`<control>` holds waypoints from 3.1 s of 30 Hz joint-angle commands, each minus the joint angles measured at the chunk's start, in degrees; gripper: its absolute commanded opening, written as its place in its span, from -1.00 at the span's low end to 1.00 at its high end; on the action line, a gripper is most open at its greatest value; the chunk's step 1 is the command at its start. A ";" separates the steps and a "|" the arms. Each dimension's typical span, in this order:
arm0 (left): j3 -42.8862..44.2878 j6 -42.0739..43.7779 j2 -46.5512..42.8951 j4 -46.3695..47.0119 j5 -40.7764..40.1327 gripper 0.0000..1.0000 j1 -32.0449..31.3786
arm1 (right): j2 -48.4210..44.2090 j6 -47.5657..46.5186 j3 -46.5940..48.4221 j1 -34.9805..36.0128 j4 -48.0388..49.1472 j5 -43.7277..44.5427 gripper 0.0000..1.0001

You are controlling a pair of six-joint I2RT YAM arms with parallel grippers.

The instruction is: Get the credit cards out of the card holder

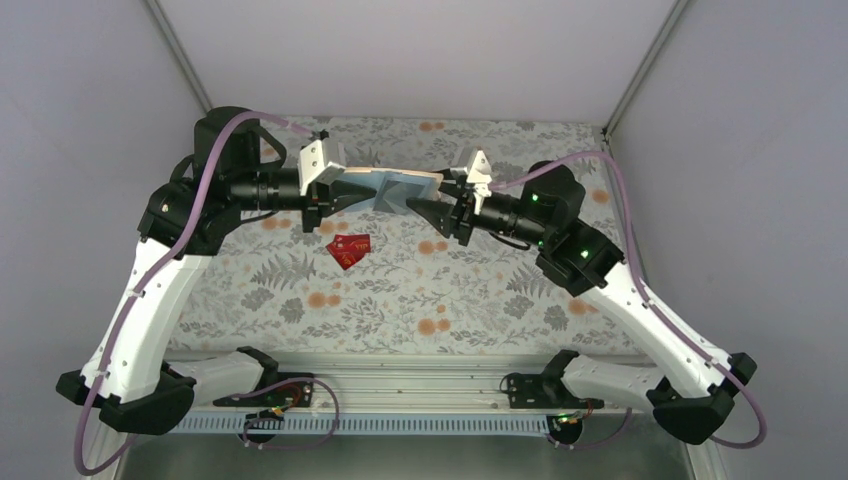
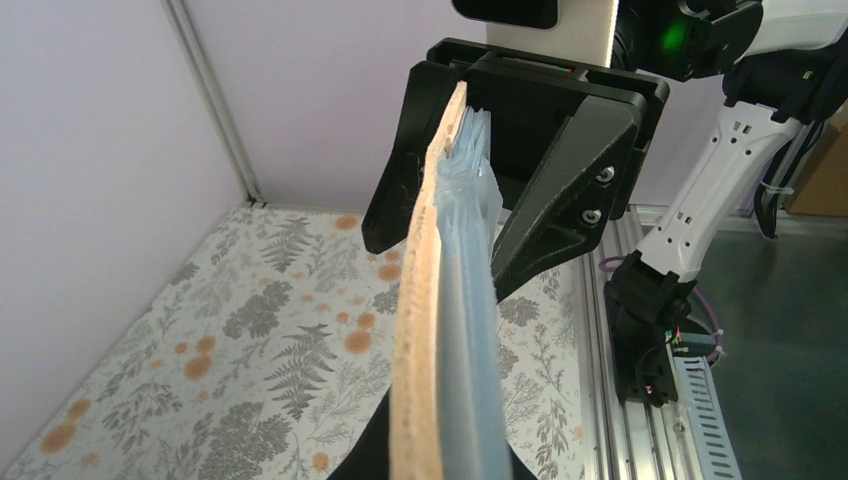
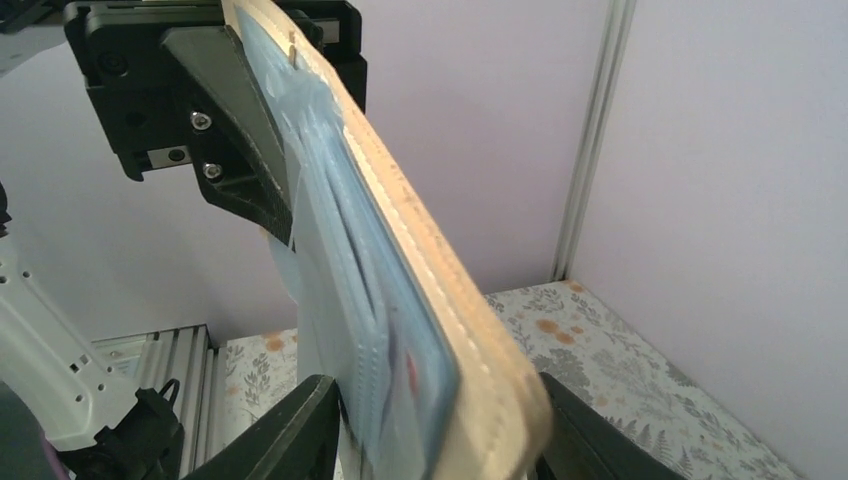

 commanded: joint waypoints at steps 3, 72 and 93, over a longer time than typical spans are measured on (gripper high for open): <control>-0.53 -0.29 -0.85 0.48 1.90 -0.95 -0.16 | 2.41 -2.76 2.99 -0.26 1.83 -12.30 -0.30; -0.06 -5.61 0.32 2.32 12.13 -0.95 1.78 | -3.36 -3.07 0.61 -2.10 -4.85 -11.59 -0.28; 0.94 -3.51 0.45 1.05 14.68 -0.95 1.78 | -4.26 -3.51 -2.27 -2.57 -4.72 -6.73 -0.21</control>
